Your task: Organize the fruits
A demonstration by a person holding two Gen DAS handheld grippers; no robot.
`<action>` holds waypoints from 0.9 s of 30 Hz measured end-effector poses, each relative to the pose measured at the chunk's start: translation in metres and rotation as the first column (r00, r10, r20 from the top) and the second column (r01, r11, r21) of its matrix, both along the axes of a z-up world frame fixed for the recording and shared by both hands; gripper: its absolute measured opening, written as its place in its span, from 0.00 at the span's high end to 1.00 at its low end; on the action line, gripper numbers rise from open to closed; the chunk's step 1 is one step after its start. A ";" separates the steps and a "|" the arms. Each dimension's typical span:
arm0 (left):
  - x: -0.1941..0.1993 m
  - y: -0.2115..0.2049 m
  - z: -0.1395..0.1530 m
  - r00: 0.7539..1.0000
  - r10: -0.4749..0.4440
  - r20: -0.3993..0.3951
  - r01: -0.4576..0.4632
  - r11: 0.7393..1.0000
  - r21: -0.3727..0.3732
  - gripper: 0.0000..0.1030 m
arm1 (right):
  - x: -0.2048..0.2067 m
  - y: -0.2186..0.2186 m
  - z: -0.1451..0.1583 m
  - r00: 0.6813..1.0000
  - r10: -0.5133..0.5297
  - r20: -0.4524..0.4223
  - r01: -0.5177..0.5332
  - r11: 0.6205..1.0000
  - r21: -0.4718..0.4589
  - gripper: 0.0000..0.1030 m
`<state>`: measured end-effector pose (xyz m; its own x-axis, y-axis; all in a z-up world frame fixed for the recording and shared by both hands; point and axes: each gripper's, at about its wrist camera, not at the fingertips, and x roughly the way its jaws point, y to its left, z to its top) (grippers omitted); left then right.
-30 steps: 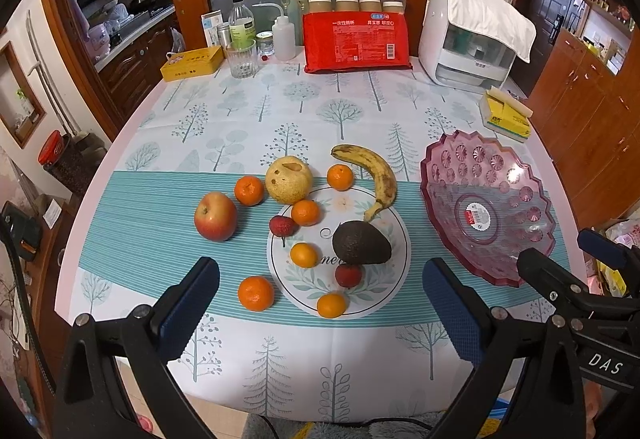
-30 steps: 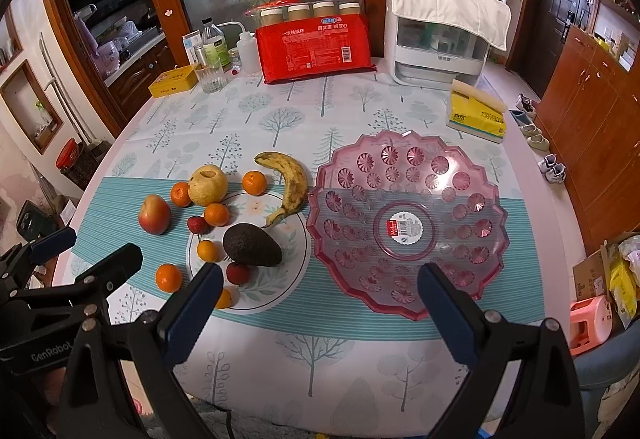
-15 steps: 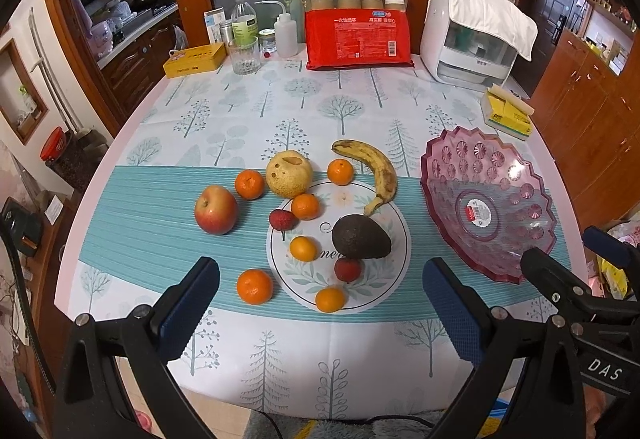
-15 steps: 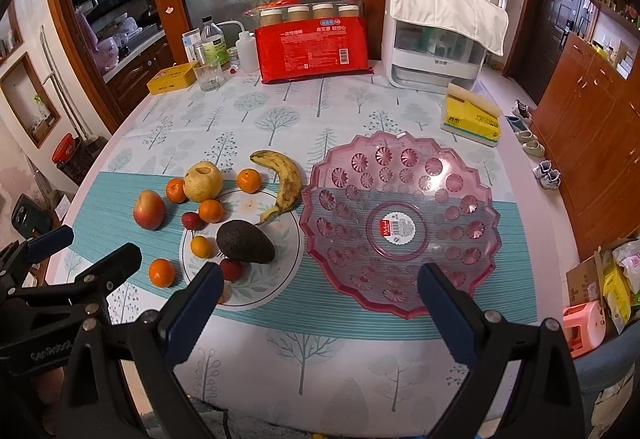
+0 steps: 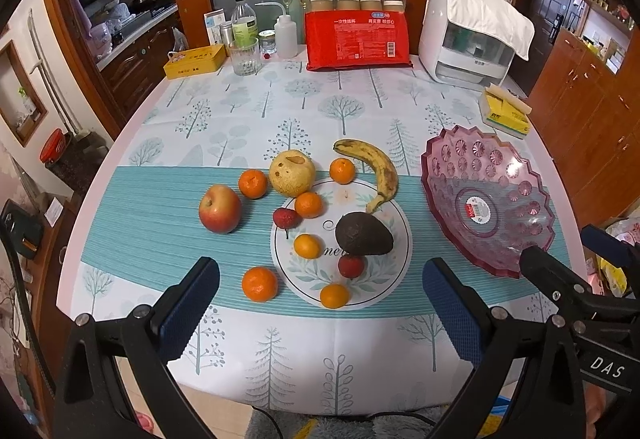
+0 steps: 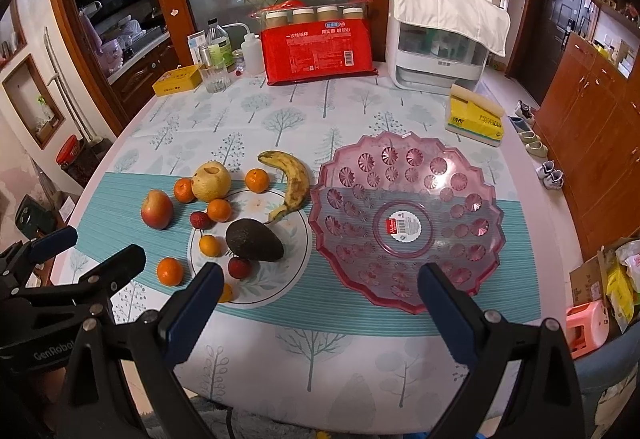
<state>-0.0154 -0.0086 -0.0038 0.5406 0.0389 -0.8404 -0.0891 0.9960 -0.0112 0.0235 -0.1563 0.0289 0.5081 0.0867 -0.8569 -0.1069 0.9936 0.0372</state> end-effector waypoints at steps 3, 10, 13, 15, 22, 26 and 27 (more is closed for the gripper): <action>0.000 0.002 0.001 1.000 -0.005 -0.007 0.005 1.000 -0.004 0.02 | 0.000 0.003 0.002 1.000 -0.003 0.001 0.003 1.000 -0.002 0.05; 0.007 0.018 0.012 0.999 -0.037 -0.002 0.038 0.999 0.019 0.02 | -0.001 0.018 0.010 0.999 -0.028 0.015 0.028 1.000 0.005 0.05; 0.013 0.028 0.012 0.998 -0.062 -0.013 0.062 0.998 0.016 0.02 | 0.001 0.028 0.009 0.999 -0.052 0.002 0.052 0.999 0.005 0.05; 0.018 0.036 0.011 0.996 -0.084 -0.026 0.084 0.996 0.003 0.02 | 0.002 0.035 0.009 0.998 -0.066 -0.001 0.066 0.998 0.000 0.05; 0.037 0.068 0.003 0.988 -0.151 -0.040 0.152 0.988 0.019 0.02 | 0.006 0.070 0.004 0.997 -0.082 0.010 0.082 0.995 -0.052 0.05; 0.050 0.097 -0.013 0.987 -0.148 -0.057 0.150 0.988 0.035 0.02 | 0.013 0.090 -0.015 0.996 -0.089 -0.024 0.086 0.992 -0.089 0.05; 0.053 0.104 -0.020 0.987 -0.145 -0.065 0.148 0.988 0.042 0.02 | 0.014 0.094 -0.022 0.995 -0.091 -0.038 0.087 0.992 -0.094 0.05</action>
<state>0.0375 0.0957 -0.0236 0.4903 0.0030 -0.8716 0.0592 0.9976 0.0367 0.0378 -0.0628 0.0066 0.4735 -0.0373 -0.8800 -0.0180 0.9985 -0.0520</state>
